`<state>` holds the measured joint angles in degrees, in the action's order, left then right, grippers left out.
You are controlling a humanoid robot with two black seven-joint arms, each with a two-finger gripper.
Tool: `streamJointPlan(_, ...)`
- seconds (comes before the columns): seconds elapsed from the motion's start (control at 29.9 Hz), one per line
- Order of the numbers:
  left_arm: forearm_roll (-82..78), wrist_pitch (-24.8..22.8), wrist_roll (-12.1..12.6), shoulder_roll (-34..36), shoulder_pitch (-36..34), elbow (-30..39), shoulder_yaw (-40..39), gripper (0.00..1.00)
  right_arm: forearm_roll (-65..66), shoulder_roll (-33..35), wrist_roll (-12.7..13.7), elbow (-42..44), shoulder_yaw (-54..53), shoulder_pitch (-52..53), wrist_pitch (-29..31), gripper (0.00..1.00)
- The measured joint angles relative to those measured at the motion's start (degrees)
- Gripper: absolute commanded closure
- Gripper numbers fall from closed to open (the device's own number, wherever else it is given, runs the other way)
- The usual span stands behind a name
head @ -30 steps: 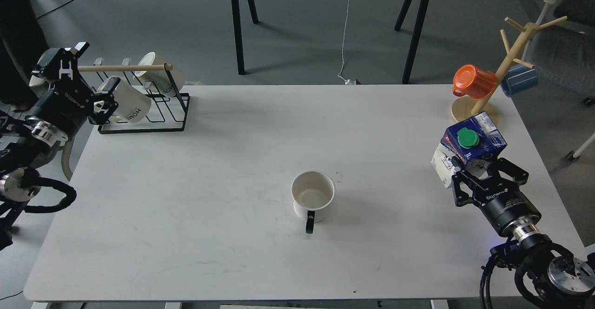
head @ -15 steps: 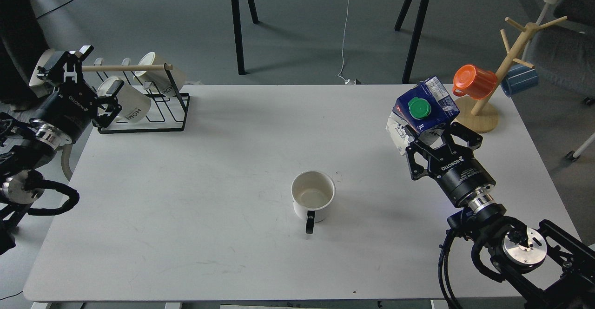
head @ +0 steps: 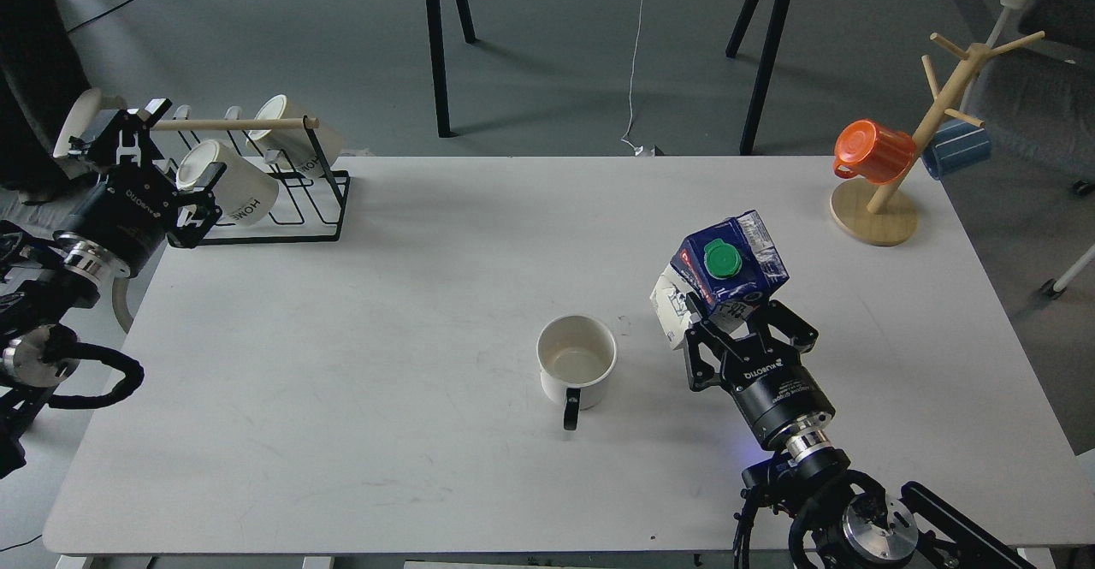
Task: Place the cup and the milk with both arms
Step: 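Carry the carton toward the mug and set it down beside it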
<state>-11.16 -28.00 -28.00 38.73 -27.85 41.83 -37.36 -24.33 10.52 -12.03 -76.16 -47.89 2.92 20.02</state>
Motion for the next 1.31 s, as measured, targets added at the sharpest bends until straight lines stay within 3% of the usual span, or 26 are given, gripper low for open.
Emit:
streamJointPlan(0.9, 0.0, 0.0, 0.0, -0.2, 0.1, -0.6, 0.1, 0.04, 2.1, -4.0, 0.1, 5.2, 4.8, -0.3, -0.7, 0.49)
streamJointPlan(1.14, 0.0, 0.0, 0.0, -0.6, 0.2, -0.8, 0.1, 0.03, 2.2, -4.2, 0.1, 5.2, 5.4, -0.4, -0.7, 0.31)
streamJointPlan(1.24, 0.0, 0.0, 0.0, -0.6, 0.2, -0.9, 0.1, 0.03, 2.2, -4.3, 0.0, 5.1, 5.1, -0.5, -0.6, 0.17)
streamJointPlan(1.31, 0.0, 0.0, 0.0, -0.6, 0.2, -1.1, 0.1, 0.03, 2.1, -4.4, 0.0, 5.1, 4.7, -0.6, -0.4, 0.02)
